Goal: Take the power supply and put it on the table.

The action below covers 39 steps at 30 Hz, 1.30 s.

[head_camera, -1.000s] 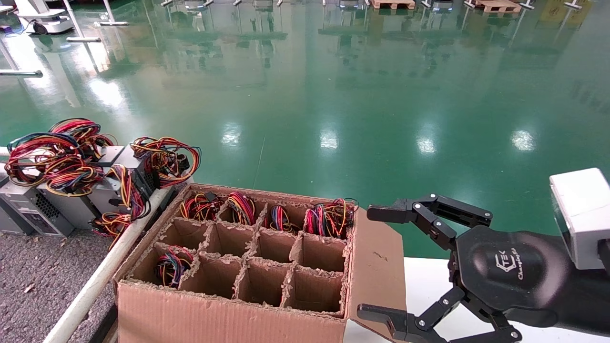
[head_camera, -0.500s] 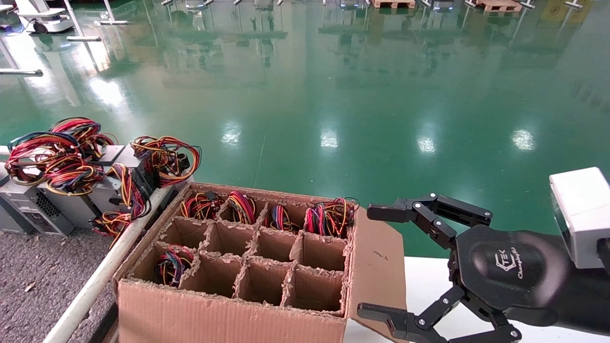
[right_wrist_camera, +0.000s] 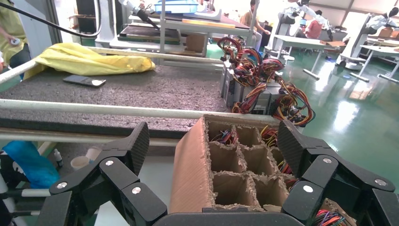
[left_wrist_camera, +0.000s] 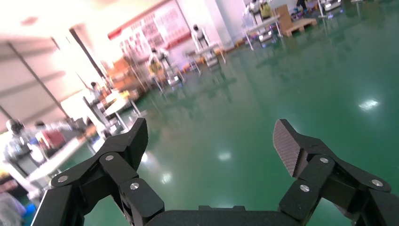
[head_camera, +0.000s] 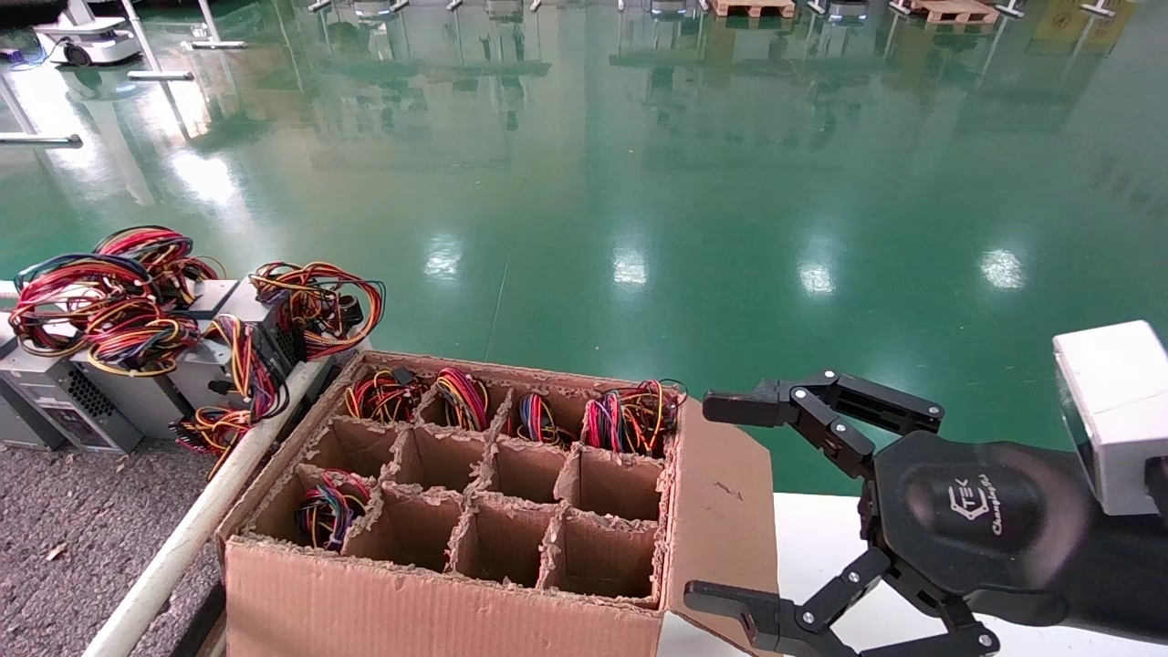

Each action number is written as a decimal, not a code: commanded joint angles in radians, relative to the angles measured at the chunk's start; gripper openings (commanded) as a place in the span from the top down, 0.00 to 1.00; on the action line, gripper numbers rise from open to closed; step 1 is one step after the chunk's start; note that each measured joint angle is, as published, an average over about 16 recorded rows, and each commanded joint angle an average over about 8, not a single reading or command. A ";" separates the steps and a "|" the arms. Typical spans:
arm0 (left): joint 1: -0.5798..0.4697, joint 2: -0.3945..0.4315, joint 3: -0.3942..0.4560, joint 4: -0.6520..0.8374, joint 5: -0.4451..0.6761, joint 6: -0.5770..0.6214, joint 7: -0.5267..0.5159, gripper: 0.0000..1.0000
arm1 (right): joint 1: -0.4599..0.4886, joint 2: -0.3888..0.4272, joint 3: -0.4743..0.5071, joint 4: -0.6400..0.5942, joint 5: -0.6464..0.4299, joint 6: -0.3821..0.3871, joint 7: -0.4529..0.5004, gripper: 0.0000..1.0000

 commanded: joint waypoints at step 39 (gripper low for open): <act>0.451 -0.102 0.045 -0.638 -0.290 0.355 -0.317 0.00 | 0.000 0.000 0.000 0.000 0.000 0.000 0.000 0.00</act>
